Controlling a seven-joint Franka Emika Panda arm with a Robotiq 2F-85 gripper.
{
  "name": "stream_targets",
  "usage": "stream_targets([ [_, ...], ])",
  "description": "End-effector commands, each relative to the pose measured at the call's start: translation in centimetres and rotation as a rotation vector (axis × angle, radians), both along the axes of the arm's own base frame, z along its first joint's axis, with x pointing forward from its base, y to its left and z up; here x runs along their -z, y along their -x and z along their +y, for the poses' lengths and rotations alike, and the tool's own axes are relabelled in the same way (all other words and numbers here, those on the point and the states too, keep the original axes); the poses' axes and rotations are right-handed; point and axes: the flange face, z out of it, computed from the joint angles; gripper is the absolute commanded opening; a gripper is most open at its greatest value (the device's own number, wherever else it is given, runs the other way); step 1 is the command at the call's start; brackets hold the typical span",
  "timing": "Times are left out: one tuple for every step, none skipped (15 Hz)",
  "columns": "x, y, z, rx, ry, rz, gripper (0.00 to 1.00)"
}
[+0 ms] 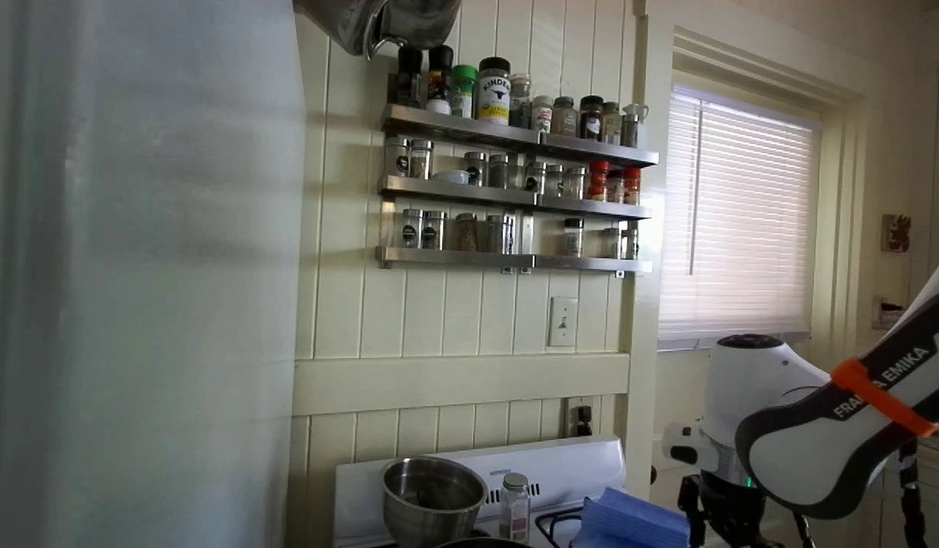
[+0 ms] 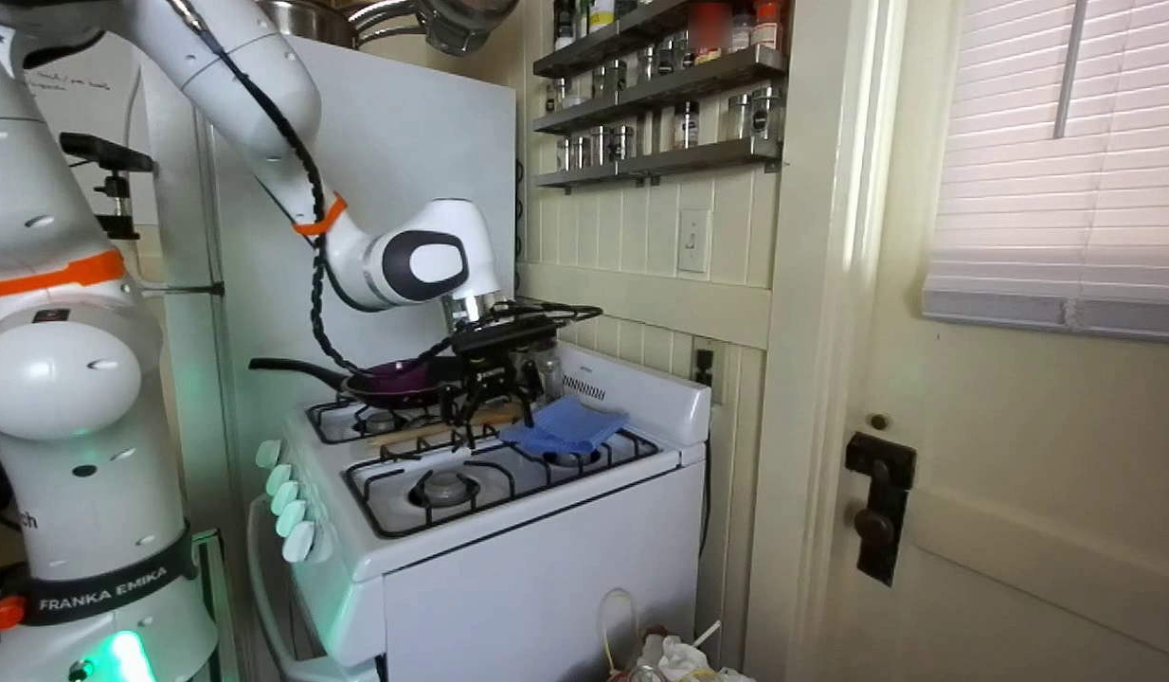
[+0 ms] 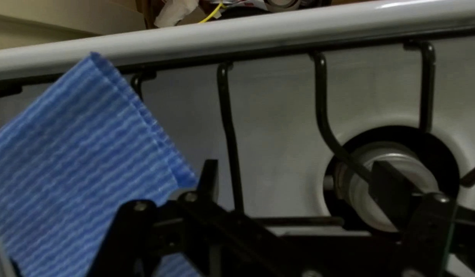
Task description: Move the black grate on top to the right side of the stove,
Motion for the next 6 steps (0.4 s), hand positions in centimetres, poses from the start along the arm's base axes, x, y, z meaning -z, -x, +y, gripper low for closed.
stream_targets([
  [-4.0,0.3,2.3,-0.047,0.012,-0.090,1.00],
  [-5.1,0.2,2.8,-0.039,0.006,-0.121,1.00],
  [-5.1,1.9,2.9,-0.024,0.001,-0.139,1.00],
  [-5.7,1.8,3.2,-0.006,-0.003,-0.143,1.00],
  [-5.1,0.1,2.7,-0.031,-0.006,-0.130,1.00],
  [-5.5,0.4,2.9,-0.025,-0.009,-0.143,1.00],
])
